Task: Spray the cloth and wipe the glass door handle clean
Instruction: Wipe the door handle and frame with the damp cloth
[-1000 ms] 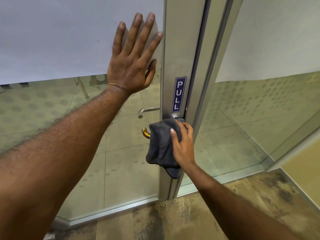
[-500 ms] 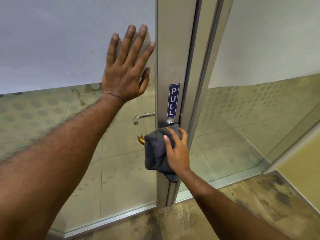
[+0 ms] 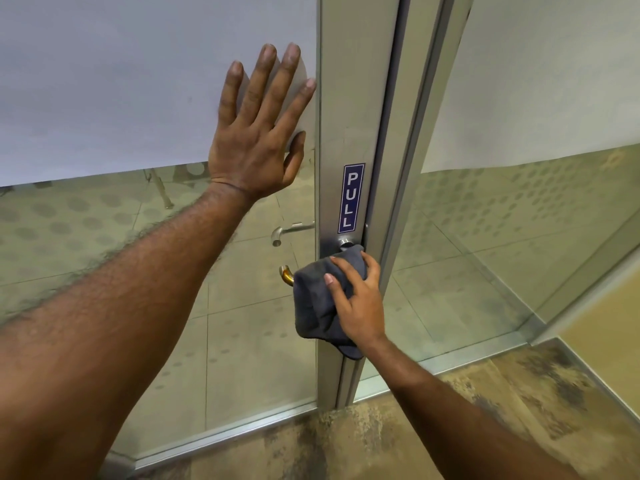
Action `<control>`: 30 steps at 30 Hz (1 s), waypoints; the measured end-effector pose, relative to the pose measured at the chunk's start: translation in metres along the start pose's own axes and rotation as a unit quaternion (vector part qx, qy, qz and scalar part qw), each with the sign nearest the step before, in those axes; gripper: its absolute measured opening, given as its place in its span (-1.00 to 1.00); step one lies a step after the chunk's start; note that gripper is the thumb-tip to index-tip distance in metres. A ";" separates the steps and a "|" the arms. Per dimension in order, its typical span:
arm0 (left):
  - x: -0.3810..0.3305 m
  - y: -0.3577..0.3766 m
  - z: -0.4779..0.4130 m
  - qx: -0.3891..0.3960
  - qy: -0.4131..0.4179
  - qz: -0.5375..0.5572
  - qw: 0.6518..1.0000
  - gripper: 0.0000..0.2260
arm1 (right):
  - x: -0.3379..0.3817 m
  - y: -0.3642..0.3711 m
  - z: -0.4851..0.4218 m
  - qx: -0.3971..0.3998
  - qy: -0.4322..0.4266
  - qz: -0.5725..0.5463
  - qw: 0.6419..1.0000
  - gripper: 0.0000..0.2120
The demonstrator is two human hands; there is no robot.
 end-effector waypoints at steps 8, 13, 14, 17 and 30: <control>-0.001 0.000 -0.001 0.004 -0.002 -0.001 1.000 -0.44 | 0.018 0.011 -0.014 -0.082 0.070 -0.007 0.994 -0.64; 0.000 -0.001 -0.001 0.006 -0.004 -0.002 1.000 -0.45 | -0.001 0.006 0.001 -0.018 0.007 -0.062 0.998 -0.67; 0.000 0.000 -0.002 0.008 -0.005 -0.001 1.000 -0.45 | -0.006 0.005 0.003 -0.028 0.012 -0.082 0.996 -0.69; 0.001 0.000 0.000 0.009 -0.006 -0.006 1.000 -0.45 | -0.017 0.004 0.003 -0.093 0.077 -0.175 0.977 -0.74; -0.003 -0.001 -0.002 0.002 -0.004 0.005 1.000 -0.45 | -0.023 0.045 0.005 -0.041 0.356 -0.573 0.737 -0.54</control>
Point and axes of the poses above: each hand's wrist, its own z-axis away from the middle knuckle, its own y-axis out of the palm, x = y × z, the point moved 8 cm from there along -z, towards the middle knuckle, and after that the axes turned 1 degree about y, right-handed, at the moved point
